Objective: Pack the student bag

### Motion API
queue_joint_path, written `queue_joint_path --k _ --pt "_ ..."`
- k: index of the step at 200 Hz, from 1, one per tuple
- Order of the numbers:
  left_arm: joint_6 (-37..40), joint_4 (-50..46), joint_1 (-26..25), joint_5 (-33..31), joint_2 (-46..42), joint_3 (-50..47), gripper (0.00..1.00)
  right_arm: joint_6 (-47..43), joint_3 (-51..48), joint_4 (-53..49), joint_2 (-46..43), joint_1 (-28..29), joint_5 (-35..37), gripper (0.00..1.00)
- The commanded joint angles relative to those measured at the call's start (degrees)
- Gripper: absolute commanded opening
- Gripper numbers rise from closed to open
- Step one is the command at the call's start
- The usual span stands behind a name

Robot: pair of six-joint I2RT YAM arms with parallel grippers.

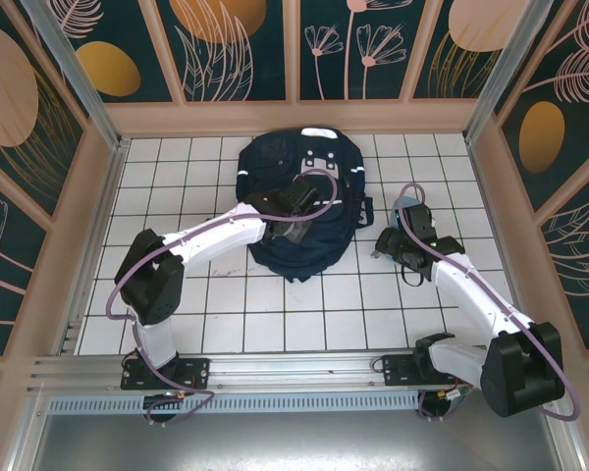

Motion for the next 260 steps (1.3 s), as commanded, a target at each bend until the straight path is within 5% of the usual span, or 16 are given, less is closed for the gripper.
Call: queue_joint_path --k 1,76,131,185,260 --pt "-0.54 0.8 0.27 -4.53 -2.67 1.62 0.8 -0.34 0.49 0.78 -1.01 -0.21 -0.73 0.71" --pt "1.46 2.28 0.26 -8.41 -4.21 0.33 0.65 -0.25 0.37 1.36 -0.99 -0.11 -1.77 0.71" --pt "16.09 17.53 0.19 -6.3 -7.49 -13.3 0.62 -0.07 0.0 2.85 -0.63 0.15 -3.13 0.71" --pt "23.47 32.05 0.28 -12.53 -8.68 -16.95 0.36 -0.07 0.27 2.86 -0.6 0.74 -3.1 0.71" --pt "24.68 35.7 0.29 -1.81 -11.25 -17.17 0.14 -2.93 2.15 1.11 -2.56 3.59 -7.49 0.64"
